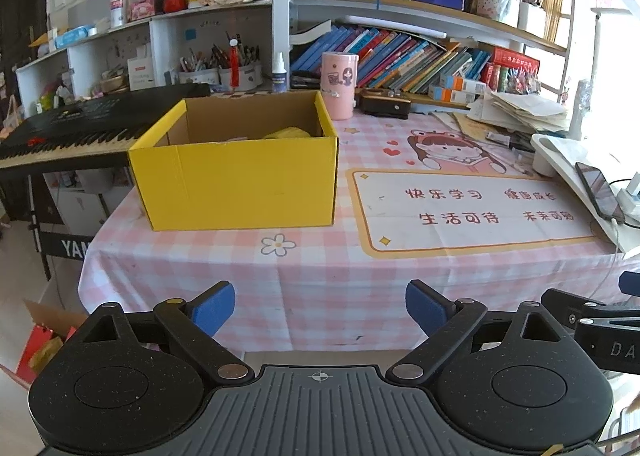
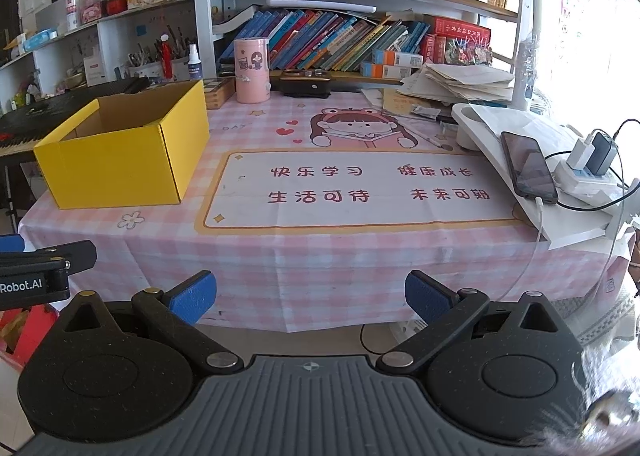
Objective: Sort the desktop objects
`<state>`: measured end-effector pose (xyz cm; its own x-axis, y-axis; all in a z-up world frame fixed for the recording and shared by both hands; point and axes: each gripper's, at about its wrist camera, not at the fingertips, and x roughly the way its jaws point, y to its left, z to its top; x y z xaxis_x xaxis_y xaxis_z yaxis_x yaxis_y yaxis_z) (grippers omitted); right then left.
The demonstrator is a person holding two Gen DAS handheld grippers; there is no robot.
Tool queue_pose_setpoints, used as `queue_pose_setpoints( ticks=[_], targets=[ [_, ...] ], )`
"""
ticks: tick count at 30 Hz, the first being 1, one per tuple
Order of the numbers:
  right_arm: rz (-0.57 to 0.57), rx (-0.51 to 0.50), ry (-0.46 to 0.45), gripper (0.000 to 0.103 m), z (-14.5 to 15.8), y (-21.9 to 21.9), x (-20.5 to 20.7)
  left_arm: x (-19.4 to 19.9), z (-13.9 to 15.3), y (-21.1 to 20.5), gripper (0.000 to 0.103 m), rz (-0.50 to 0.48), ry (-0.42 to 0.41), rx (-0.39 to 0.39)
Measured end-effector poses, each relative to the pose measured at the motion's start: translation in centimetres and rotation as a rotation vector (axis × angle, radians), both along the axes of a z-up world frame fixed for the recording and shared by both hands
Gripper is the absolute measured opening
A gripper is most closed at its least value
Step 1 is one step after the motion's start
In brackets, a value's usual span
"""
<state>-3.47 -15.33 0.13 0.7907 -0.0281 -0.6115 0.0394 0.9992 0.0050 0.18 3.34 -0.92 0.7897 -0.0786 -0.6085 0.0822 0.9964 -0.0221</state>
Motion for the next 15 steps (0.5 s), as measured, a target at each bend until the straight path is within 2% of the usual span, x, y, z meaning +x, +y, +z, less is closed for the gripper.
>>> queue_pose_setpoints(
  ticks=[15],
  targets=[
    [0.01,0.0,0.013,0.102,-0.22,0.47,0.32,0.14,-0.2,0.75,0.096,0.025,0.009,-0.008]
  ],
)
